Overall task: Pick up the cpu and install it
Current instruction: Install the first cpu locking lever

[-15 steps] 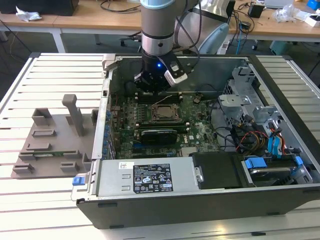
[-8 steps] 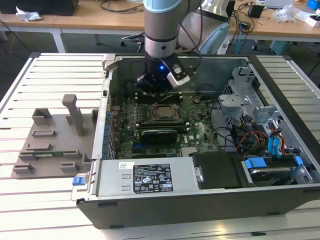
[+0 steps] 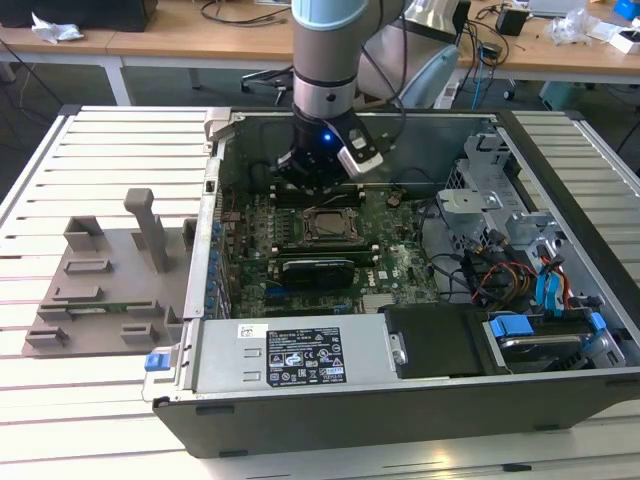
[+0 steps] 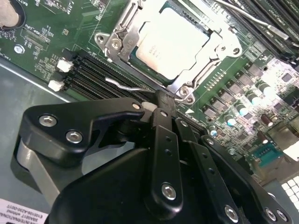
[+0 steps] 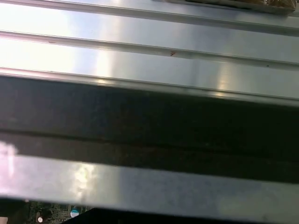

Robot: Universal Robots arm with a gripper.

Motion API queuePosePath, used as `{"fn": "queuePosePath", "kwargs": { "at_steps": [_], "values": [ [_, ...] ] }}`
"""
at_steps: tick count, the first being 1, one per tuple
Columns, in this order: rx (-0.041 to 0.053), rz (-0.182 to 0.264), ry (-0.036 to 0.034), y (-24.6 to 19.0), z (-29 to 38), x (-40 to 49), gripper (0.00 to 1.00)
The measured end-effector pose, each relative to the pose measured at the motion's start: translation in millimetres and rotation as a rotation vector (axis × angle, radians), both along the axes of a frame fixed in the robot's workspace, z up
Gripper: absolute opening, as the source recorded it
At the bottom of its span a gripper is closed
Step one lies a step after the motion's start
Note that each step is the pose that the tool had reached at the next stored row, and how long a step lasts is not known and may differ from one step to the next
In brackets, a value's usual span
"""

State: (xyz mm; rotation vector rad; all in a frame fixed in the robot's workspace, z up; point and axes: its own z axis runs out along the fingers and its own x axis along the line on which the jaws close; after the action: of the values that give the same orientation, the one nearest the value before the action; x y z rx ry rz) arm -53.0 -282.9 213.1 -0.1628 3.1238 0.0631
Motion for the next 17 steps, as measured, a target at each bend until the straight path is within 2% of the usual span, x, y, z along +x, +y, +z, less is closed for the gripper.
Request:
{"fn": "queuePosePath", "kwargs": {
  "at_steps": [17],
  "values": [
    [-0.0002,0.0,0.0003,0.0,-9.5,23.4,0.11]
  ]
}}
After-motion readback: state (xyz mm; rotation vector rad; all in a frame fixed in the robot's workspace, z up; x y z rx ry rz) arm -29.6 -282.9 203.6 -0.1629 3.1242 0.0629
